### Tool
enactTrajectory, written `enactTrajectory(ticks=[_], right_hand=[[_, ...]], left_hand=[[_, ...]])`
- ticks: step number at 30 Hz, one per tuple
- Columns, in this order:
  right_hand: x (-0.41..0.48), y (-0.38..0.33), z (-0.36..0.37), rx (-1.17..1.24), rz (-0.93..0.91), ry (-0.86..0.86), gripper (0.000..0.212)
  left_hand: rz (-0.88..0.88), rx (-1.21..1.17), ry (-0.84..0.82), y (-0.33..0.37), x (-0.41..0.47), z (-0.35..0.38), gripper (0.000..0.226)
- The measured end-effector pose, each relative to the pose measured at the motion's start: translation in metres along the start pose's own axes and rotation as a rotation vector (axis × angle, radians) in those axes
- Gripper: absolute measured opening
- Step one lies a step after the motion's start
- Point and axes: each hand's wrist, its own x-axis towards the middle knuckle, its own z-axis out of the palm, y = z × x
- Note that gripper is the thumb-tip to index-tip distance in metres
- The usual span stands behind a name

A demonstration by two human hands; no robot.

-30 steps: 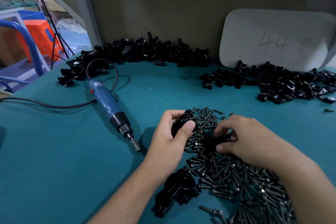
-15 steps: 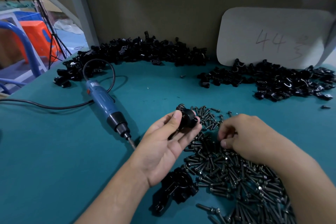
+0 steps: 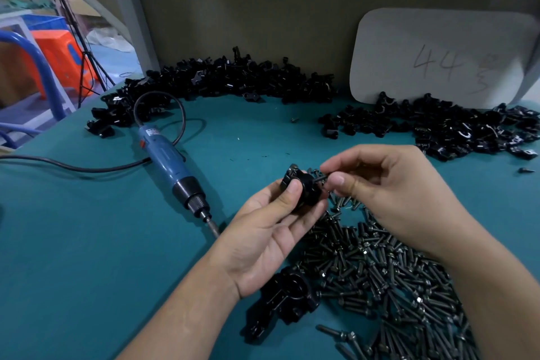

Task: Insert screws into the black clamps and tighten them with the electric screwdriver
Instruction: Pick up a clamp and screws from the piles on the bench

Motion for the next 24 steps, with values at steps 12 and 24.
enactTrajectory(ticks=[12, 24], right_hand=[[0.000, -0.002, 0.004, -0.361, 0.002, -0.029, 0.015], [0.000, -0.001, 0.012, -0.542, 0.008, -0.095, 0.032]], left_hand=[[-0.006, 0.099, -0.036, -0.002, 0.000, -0.001, 0.053], [0.020, 0.131, -0.038, -0.001, 0.001, 0.001, 0.044]])
